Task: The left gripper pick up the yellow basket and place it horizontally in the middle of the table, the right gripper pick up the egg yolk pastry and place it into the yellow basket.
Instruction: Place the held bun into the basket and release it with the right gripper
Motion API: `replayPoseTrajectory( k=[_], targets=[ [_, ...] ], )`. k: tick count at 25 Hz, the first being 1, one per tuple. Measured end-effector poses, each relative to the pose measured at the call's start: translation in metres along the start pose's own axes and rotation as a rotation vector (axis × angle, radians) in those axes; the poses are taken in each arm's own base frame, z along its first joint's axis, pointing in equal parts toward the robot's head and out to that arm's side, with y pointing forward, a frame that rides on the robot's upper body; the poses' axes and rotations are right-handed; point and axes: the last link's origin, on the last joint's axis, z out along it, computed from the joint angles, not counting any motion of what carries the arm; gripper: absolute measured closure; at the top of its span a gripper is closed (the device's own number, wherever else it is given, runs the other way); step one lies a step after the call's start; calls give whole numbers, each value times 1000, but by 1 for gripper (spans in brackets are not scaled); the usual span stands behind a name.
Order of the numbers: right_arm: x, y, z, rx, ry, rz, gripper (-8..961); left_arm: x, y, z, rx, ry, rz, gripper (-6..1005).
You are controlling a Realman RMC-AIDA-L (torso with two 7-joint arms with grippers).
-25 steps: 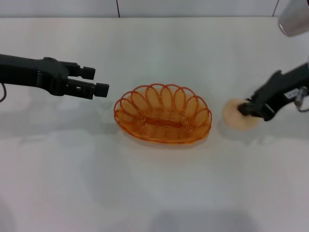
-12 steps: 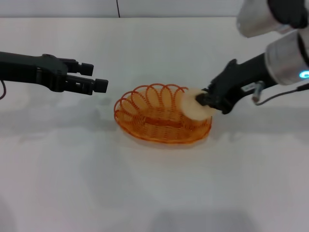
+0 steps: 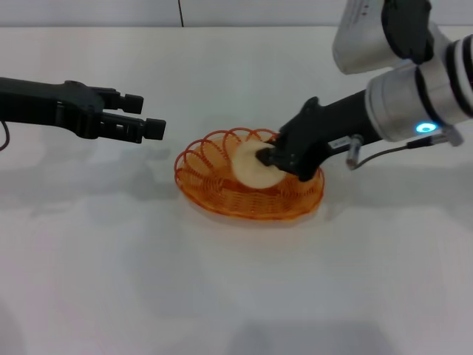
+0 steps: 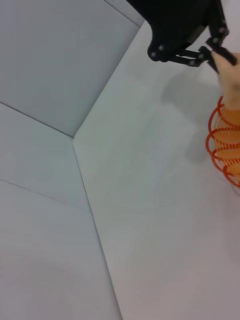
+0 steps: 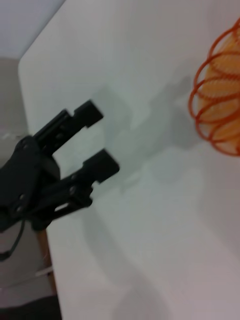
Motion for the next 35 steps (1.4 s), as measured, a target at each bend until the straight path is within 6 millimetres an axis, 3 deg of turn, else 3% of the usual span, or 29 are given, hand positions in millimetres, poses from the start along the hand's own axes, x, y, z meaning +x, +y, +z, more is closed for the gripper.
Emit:
replayPoseTrajectory(
  k=[11, 23, 34, 35],
  targets=[
    [2, -3, 15, 15, -23, -11, 906, 1, -1, 0, 6, 3, 3, 106],
    [3, -5, 16, 17, -19, -14, 835, 1, -1, 0, 9, 2, 1, 106],
    [1, -6, 11, 33, -38, -23, 678, 1, -3, 0, 19, 7, -1, 106],
    [0, -7, 7, 44, -46, -24, 630, 1, -3, 0, 19, 9, -1, 106]
  ],
)
